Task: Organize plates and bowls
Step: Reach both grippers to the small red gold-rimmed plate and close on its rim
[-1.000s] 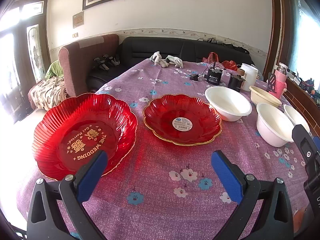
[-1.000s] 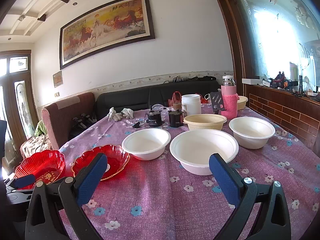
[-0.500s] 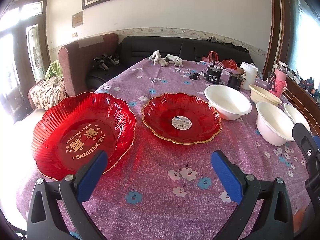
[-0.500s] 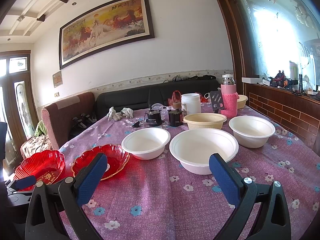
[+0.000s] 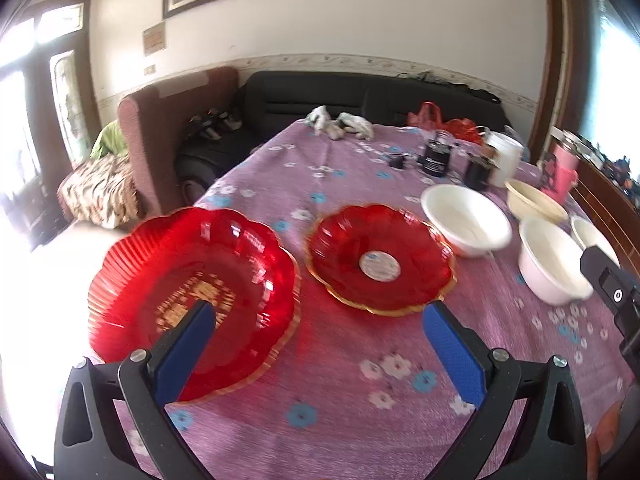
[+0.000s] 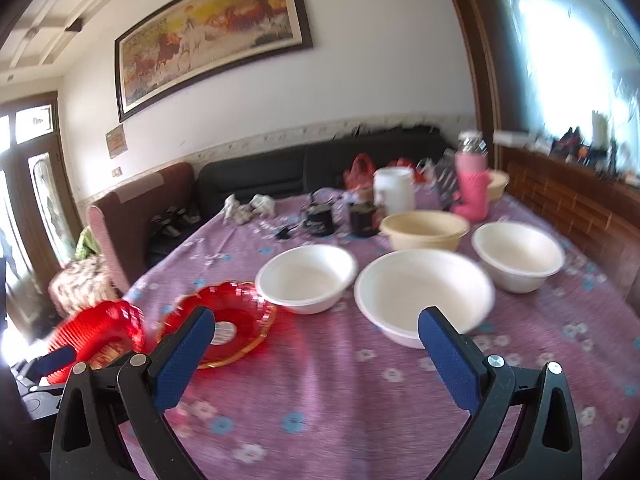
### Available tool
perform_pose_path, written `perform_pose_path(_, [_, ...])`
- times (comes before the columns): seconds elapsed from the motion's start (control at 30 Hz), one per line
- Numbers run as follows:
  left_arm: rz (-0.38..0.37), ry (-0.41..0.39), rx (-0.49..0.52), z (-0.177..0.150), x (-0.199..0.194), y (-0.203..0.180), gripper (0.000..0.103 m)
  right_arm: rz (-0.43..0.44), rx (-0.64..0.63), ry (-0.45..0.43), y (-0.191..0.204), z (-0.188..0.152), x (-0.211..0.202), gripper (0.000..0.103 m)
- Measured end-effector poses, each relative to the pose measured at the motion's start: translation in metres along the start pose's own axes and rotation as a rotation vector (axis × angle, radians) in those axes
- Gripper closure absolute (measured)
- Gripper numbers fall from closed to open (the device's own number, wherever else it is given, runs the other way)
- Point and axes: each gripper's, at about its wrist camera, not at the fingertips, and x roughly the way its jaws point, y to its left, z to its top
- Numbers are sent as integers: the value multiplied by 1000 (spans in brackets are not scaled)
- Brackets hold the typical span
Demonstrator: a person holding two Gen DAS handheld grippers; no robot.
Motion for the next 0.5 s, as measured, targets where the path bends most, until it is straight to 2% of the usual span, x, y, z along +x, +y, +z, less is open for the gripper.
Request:
perform_pose_path(0.07, [22,64,0,11,10,5,0,62,56,58,2,9,14,0])
perform_pose_path(0.13, [26,128,1,14,22,6,0,87,92,115,5,14,31,0])
perform_pose_path(0.23, [27,191,2,7,34,2,0,119,136,220,10,15,65,0])
perform_pose_path(0.37, [-37,234,10,-17,35,-12,0,215,264,333,2,10,103,0])
perform_pose_path(0.43, [-88,256,4,-25,36,-19,0,238,299,360,-3,9,115,0])
perform_pose_path(0.5, [-103,263,13,-29,41,-28,0,244,305,371,-5,9,120,0])
